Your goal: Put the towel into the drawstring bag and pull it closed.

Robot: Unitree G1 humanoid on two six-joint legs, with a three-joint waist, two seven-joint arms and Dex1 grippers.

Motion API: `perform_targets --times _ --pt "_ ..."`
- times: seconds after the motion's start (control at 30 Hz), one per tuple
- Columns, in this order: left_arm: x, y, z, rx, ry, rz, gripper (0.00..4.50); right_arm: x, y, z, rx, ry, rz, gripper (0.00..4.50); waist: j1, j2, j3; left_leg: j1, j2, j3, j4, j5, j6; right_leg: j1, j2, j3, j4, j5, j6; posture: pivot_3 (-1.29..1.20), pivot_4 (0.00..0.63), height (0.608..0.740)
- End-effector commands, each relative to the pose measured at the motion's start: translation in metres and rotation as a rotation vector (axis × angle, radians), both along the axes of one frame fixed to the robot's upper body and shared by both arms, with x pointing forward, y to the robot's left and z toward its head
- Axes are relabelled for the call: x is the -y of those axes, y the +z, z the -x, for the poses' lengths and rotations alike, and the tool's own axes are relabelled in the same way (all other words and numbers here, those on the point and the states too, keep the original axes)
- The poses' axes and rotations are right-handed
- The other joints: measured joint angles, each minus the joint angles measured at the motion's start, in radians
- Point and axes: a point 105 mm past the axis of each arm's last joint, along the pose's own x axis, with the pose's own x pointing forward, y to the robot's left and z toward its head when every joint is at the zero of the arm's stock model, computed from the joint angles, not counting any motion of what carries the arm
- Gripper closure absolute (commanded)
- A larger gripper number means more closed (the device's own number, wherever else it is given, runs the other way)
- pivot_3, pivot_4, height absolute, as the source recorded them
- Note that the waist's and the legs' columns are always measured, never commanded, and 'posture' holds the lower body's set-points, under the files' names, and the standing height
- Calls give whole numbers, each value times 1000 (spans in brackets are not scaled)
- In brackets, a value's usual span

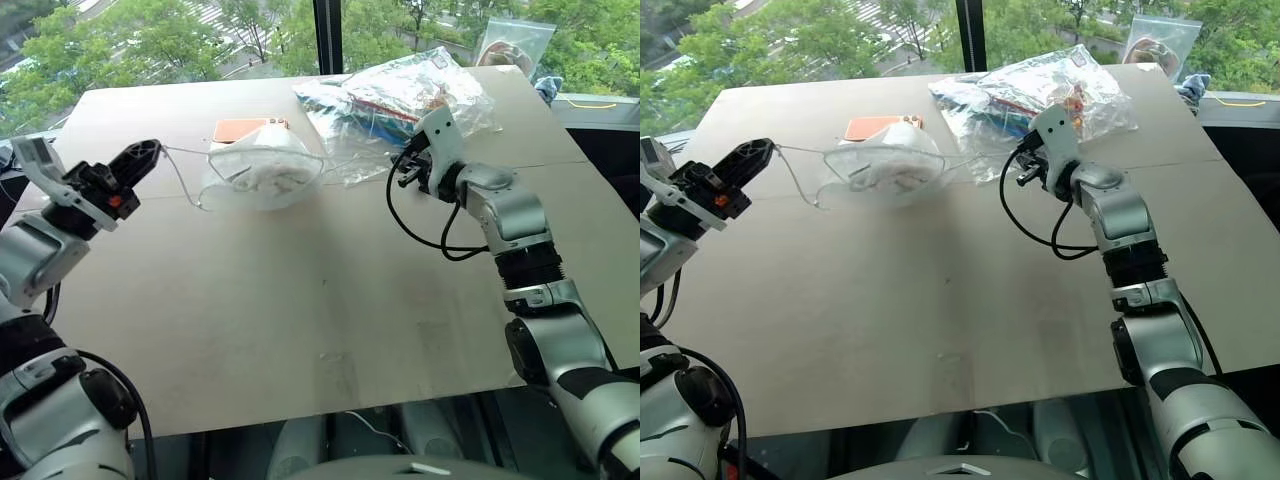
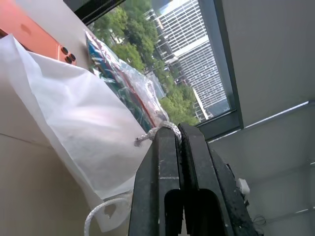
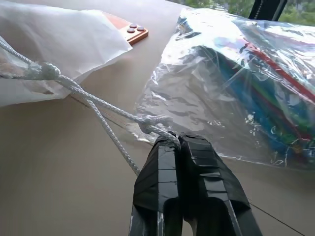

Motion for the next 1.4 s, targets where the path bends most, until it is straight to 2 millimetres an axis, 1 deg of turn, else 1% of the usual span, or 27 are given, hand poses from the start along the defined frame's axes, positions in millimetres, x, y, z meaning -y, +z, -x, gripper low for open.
perform_targets --times 0.03,0.07,0.1,0.13,0.17,0.2,0.27,0.3,0.33,0.37,0.43,0.5,0.57,0.67,0.7,0.77,0.87,1.0,1.07,1.17,1.2,1.3,1.37,1.4 --pt "-10 41 -5 121 67 -10 4448 18 61 -1 186 -58 -57 4500 -1 0 0 0 0 0 0 0 0 0 0 0 0 0 0 0 150 740" --pt "-6 60 -12 177 68 -10 4448 24 89 1 264 -61 -70 4500 1 0 0 0 0 0 0 0 0 0 0 0 0 0 0 0 150 740" --pt "-2 77 -18 223 70 -6 4448 27 112 4 322 -63 -83 4500 0 0 0 0 0 0 1 0 0 0 0 0 1 0 0 0 150 740" --pt "1 86 -22 249 69 -5 4448 29 125 6 355 -63 -89 4500 6 -2 1 0 -1 1 1 0 -1 -3 -1 0 5 0 0 0 150 740" --pt "3 99 -27 284 77 -1 4448 32 142 7 404 -75 -93 4500 4 -2 1 -4 -2 1 2 1 -1 -6 -1 -1 7 0 0 0 150 740" --pt "4 106 -30 304 82 0 4448 34 151 7 431 -83 -95 4500 4 -2 1 -2 -2 2 2 1 -1 -6 -2 0 9 0 0 0 150 740" --pt "7 137 -35 389 96 9 4448 44 183 9 533 -132 -76 4500 1 -2 1 -2 -3 2 1 1 -1 -7 -2 -1 9 0 0 0 150 740" --pt "8 148 -37 420 109 9 4448 47 195 10 568 -146 -74 4500 0 -2 1 -2 -3 2 1 1 -1 -7 -2 -1 9 0 0 0 150 740" --pt "5 166 -38 466 138 27 4448 54 212 12 603 -172 -74 4500 -1 -3 1 -3 -3 3 1 1 -1 -8 -2 -1 8 0 0 0 150 740" --pt "2 179 -39 495 172 36 4448 60 225 14 639 -196 -68 4500 -3 -3 1 -3 -3 4 1 1 -1 -9 -3 -1 10 0 0 0 150 740" --pt "-5 193 -42 519 248 37 4448 69 245 19 689 -227 -71 4500 -7 -3 1 -3 -3 6 -1 1 -1 -10 -4 0 9 0 0 0 150 740" --pt "-9 199 -44 531 294 32 4448 78 256 22 728 -262 -55 4500 -11 -3 1 -3 -3 7 -1 1 -1 -11 -5 0 9 0 0 0 150 740" --pt "-12 200 -46 531 309 38 4448 85 259 23 745 -291 -38 4500 -17 -3 1 -2 -3 8 -2 1 -1 -13 -5 0 10 0 0 0 150 740" --pt "-14 195 -49 518 315 35 4448 96 260 25 762 -343 -33 4500 -23 -3 1 -2 -3 8 -2 1 -1 -14 -5 1 11 0 0 0 150 740" --pt "-15 190 -51 505 317 35 4448 104 258 27 769 -377 -29 4500 -25 -3 1 -3 -3 8 -2 1 -1 -14 -5 1 11 0 0 0 150 740" --pt "-18 182 -54 484 325 33 4448 114 256 29 773 -417 -27 4500 -25 -3 1 -4 -3 8 -1 1 -1 -15 -5 0 11 0 0 0 150 740" --pt "-36 165 -58 424 407 56 4448 134 259 35 786 -487 -25 4500 -27 -2 1 -4 -3 8 -1 1 -1 -15 -6 1 11 0 0 0 150 740" --pt "-30 170 -57 454 399 -1 4448 144 264 40 809 -527 2 4500 -25 -2 1 -5 -3 7 -1 1 -1 -16 -6 0 11 0 0 0 150 740" --pt "-34 172 -57 454 434 5 4448 151 270 44 848 -578 15 4500 -24 -2 1 -6 -3 7 -1 1 -1 -16 -6 0 11 0 0 0 150 740" --pt "-50 169 -55 423 530 39 4448 166 273 48 868 -638 54 4500 -25 -2 1 -6 -3 8 -1 1 -1 -16 -6 1 11 0 0 0 150 740" --pt "-49 168 -56 420 527 26 4448 167 271 47 850 -623 48 4500 -24 -2 1 -6 -3 8 -1 1 -1 -16 -6 1 11 0 0 0 150 740" --pt "-28 166 -64 427 439 -46 4448 154 259 46 795 -520 27 4500 -21 -3 1 -6 -4 8 -1 1 -1 -16 -6 0 11 0 0 0 150 740" --pt "-4 157 -73 426 339 -138 4448 136 250 48 754 -421 16 4500 -20 -3 1 -6 -4 7 -1 1 -1 -16 -6 0 11 0 0 0 150 740" --pt "14 147 -79 415 260 -188 4448 125 248 51 730 -359 -1 4500 -18 -3 1 -6 -4 8 -1 1 -1 -16 -6 0 11 0 0 0 150 740"
